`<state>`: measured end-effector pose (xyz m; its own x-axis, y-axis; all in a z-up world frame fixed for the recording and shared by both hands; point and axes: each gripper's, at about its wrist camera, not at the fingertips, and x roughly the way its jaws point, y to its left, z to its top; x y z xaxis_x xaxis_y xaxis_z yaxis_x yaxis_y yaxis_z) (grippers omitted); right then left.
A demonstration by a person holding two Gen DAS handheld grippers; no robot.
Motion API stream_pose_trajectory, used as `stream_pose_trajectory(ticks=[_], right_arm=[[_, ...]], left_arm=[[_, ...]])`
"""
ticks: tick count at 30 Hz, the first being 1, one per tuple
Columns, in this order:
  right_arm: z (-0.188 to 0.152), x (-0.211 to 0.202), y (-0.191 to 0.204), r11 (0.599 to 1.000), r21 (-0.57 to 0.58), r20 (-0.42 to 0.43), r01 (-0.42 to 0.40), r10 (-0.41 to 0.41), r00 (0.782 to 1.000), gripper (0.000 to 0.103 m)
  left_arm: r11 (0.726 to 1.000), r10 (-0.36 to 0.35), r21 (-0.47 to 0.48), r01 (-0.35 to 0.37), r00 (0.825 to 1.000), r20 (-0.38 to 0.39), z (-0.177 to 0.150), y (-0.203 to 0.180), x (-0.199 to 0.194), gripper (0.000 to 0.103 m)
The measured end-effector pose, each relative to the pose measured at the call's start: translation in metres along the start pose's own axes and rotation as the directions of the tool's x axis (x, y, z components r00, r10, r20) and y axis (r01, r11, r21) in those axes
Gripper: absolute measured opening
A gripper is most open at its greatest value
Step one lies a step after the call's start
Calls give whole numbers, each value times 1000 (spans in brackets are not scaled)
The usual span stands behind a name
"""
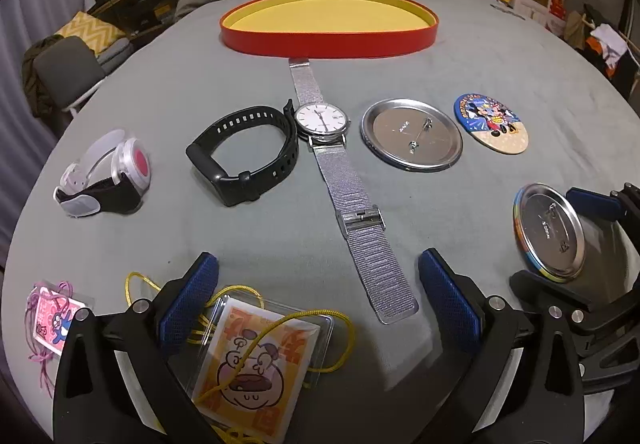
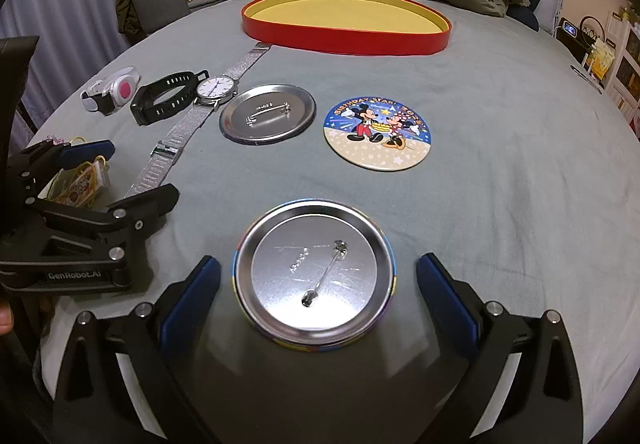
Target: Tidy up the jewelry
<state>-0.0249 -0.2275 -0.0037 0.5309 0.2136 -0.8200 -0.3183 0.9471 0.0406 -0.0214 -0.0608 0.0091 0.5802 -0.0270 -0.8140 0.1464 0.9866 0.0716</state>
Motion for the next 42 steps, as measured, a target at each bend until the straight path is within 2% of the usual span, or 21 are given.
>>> stream_pose_trajectory(ticks=[21,42], right_arm=[[0,0,0,1000,0,0,0,0,1000,95],[0,0,0,1000,0,0,1,-1,1000,95]], left_arm=[[1000,-21,-7,21,1000,0,0,3,3,98],[1000,-12,2,12,1000,1,0,0,4,98]])
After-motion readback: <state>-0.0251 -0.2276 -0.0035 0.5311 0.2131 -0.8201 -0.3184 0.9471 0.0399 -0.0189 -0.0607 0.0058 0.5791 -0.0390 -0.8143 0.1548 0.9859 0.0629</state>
